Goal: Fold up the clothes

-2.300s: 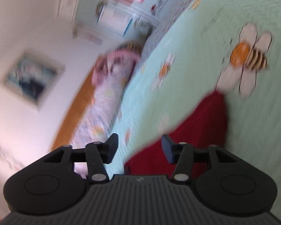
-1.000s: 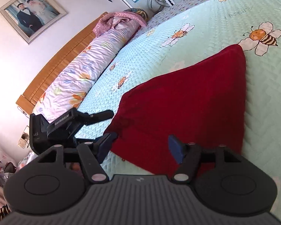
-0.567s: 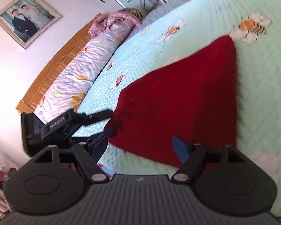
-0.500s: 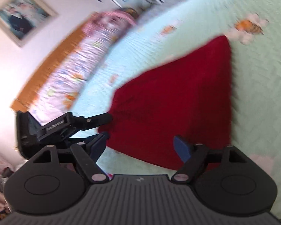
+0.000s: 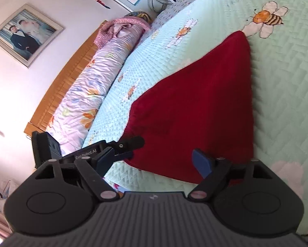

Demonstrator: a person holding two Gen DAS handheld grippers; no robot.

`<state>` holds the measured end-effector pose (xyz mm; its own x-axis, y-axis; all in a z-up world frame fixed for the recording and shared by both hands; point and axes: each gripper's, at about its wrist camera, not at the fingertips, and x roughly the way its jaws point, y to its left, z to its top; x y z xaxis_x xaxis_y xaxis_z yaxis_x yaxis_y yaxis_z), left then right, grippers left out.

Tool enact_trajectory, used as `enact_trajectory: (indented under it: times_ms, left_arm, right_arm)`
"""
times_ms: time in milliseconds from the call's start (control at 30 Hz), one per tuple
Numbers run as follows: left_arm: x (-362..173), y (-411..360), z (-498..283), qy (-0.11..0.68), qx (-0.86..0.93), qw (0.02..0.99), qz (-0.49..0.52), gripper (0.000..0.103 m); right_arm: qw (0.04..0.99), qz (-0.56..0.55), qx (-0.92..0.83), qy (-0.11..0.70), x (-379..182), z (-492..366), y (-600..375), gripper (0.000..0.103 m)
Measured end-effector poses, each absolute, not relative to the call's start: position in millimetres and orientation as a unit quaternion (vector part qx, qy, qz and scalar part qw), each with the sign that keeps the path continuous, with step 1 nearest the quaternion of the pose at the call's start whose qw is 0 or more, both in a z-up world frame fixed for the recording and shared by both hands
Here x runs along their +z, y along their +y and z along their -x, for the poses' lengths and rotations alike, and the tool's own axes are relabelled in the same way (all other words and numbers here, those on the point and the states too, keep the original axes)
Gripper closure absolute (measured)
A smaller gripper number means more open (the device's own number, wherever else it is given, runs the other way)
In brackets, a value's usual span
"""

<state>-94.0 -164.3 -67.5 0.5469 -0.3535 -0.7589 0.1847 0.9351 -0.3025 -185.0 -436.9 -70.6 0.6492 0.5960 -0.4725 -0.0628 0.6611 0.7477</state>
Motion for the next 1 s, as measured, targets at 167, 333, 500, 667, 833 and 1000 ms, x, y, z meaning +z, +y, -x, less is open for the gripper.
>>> enact_trajectory:
  times_ms: [167, 333, 500, 667, 833, 1000]
  left_arm:
    - [-67, -169, 94, 0.450, -0.155, 0.876, 0.078, 0.000]
    - [-61, -145, 103, 0.429, -0.171, 0.872, 0.161, 0.000]
    - [-44, -134, 117, 0.388, -0.169, 0.880, 0.215, 0.000]
    - [-43, -139, 123, 0.372, -0.152, 0.878, 0.260, 0.000]
    - [-48, -139, 112, 0.347, -0.128, 0.883, 0.291, 0.000]
    - [-65, -128, 100, 0.358, -0.116, 0.870, 0.317, 0.000]
  right_arm:
    - [0.819, -0.386, 0.182, 0.383, -86, 183, -439, 0.018]
    - [0.812, -0.422, 0.203, 0.349, -74, 180, -448, 0.018]
    - [0.793, -0.456, 0.238, 0.325, -72, 158, -468, 0.018]
    - [0.783, -0.424, 0.305, 0.338, -52, 111, -465, 0.023]
    - [0.777, -0.365, 0.359, 0.365, -30, 50, -438, 0.030]
    - [0.762, -0.370, 0.351, 0.399, -53, 10, -419, 0.030]
